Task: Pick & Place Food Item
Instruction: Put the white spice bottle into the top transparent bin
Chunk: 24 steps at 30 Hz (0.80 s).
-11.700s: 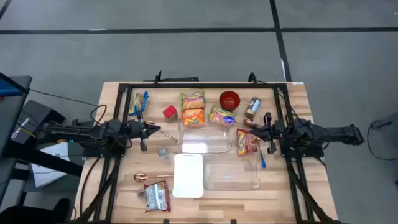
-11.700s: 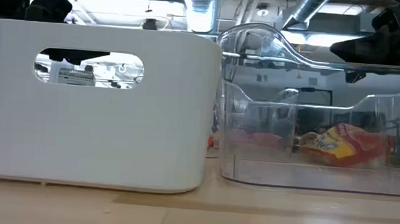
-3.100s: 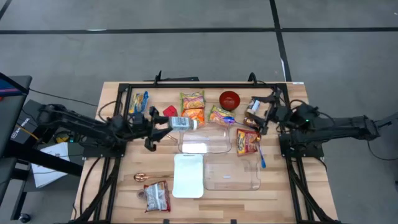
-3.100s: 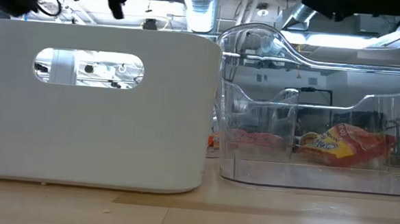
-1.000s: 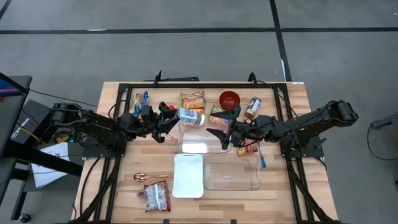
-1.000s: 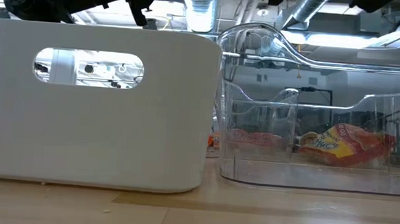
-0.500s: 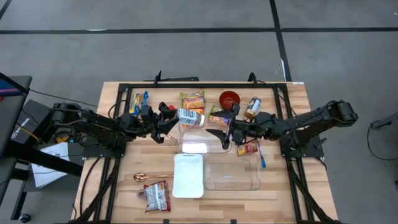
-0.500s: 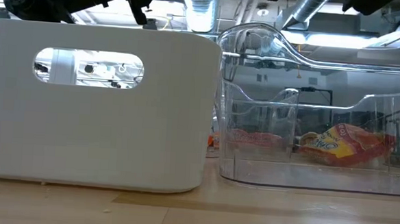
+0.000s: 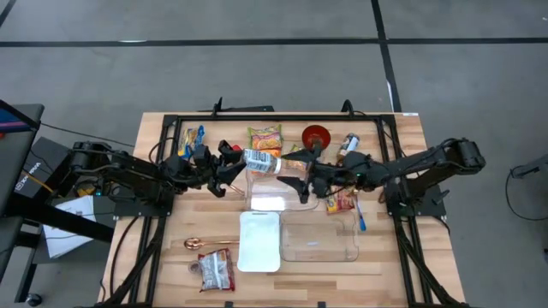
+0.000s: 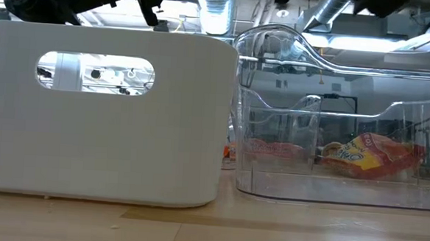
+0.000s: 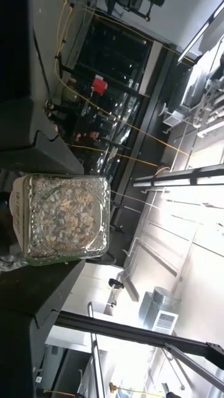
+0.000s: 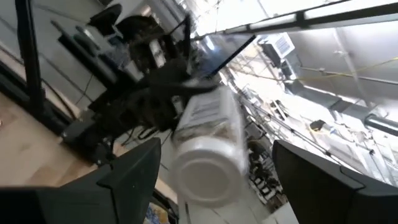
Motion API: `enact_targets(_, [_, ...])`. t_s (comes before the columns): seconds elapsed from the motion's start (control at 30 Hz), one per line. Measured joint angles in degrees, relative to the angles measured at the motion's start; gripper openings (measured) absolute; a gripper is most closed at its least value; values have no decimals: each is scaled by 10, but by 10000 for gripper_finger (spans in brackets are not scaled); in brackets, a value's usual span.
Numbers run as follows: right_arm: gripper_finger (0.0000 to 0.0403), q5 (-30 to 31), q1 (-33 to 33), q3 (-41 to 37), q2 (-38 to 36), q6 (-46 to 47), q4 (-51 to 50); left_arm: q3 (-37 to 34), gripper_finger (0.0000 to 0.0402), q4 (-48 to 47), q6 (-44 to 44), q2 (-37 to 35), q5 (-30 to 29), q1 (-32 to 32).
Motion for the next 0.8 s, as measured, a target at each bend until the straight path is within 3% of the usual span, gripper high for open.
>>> enact_targets(0.2, [303,17,1,34,40,-19,-1,1,188,0,-2,0,3,-2])
enact_targets(0.8, [302,53,-5,42,42,-34,-33,1,191,-1,-2,0,7,-1])
